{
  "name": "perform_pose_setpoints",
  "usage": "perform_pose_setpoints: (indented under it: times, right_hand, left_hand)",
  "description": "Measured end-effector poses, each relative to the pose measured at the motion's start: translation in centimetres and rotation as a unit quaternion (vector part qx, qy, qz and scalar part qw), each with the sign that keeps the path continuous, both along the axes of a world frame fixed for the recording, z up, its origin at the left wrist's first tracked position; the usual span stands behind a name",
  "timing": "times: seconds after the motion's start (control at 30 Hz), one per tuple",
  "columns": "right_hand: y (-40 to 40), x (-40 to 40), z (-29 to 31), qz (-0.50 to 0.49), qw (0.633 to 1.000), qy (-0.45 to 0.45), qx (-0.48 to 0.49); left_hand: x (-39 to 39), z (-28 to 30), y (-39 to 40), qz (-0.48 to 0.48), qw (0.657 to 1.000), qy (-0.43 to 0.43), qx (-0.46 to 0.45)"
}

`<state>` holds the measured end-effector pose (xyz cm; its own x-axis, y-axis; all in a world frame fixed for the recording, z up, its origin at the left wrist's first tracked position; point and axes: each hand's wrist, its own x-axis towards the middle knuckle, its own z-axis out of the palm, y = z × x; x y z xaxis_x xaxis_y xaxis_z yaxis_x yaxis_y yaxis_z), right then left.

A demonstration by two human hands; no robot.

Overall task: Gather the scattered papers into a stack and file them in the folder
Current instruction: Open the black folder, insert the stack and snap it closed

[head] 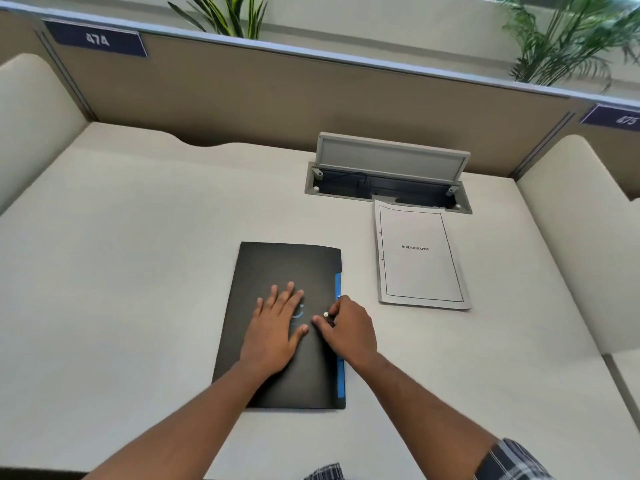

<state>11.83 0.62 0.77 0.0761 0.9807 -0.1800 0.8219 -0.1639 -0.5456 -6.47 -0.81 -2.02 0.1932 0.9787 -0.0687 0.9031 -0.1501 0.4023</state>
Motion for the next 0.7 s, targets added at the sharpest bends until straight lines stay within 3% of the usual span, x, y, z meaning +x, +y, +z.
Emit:
perform_pose_setpoints:
  times: [0.2,0.7]
  right_hand:
    - [0.2,-0.6,-0.9,-0.020,1.000,-0.022,0.006]
    - [0.3,-0.7,-0.3,-0.040,0.999,-0.024,0.004]
  left_hand:
    - [-0.2,-2.1,-0.1,-0.017,0.997,0.067,0.024]
    - [-0.4,-2.5,-0.3,-0.027,0.998,0.057,0.030]
